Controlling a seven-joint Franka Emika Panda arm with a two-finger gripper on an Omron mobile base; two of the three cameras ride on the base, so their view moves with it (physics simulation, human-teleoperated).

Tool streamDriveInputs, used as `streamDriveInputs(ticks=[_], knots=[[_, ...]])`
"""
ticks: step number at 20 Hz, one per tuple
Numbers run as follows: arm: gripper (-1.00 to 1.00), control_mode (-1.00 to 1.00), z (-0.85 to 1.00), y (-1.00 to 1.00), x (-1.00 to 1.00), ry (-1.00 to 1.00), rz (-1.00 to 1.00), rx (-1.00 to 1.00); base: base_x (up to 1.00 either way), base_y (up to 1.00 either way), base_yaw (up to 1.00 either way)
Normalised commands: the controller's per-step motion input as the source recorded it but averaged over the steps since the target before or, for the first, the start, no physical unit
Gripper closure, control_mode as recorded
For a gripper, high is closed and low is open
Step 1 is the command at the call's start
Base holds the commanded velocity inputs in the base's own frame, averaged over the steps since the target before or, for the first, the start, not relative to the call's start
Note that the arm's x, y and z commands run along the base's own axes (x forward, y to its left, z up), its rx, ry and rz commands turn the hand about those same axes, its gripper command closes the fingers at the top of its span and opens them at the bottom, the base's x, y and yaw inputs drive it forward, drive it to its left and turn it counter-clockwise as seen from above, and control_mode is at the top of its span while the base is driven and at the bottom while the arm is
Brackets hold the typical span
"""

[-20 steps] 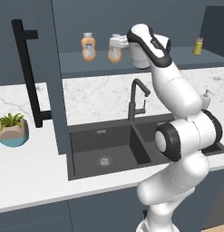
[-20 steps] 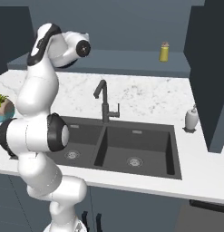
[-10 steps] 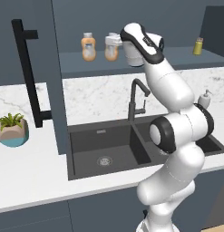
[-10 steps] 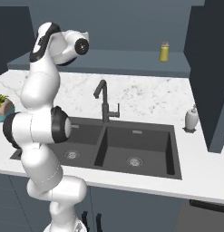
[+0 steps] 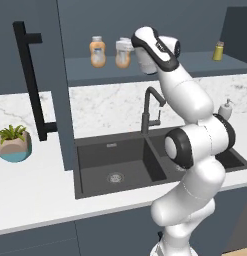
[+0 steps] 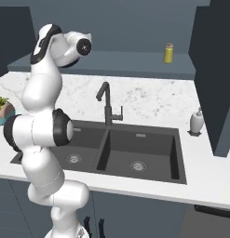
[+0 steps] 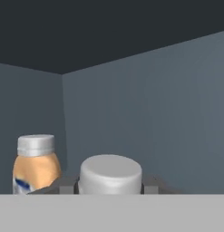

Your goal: Put the shaker and condiment bottle from the counter next to their counterparts in the cabinet.

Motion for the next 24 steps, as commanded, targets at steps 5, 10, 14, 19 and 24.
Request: streamDriveInputs(ticks=[5, 10, 14, 19, 24], knots=[[1.00, -1.00, -0.17, 0.00, 0.22, 0.02, -0.01, 0.00, 0.00, 0.00, 0.00], [1.00, -1.00, -0.43, 0.00, 0.09, 0.05, -0.03, 0.00, 0.00, 0.00, 0.00], [1.00, -1.00, -0.47, 0.00, 0.00, 0.00, -0.04, -0.03, 0.00, 0.00, 0.00], [1.00, -1.00, -0.41, 0.00, 0.00, 0.00, -0.05, -0.01, 0.00, 0.00, 0.00], [-1.00, -1.00, -0.57, 0.00, 0.00, 0.00, -0.07, -0.06, 0.00, 0.00, 0.00]])
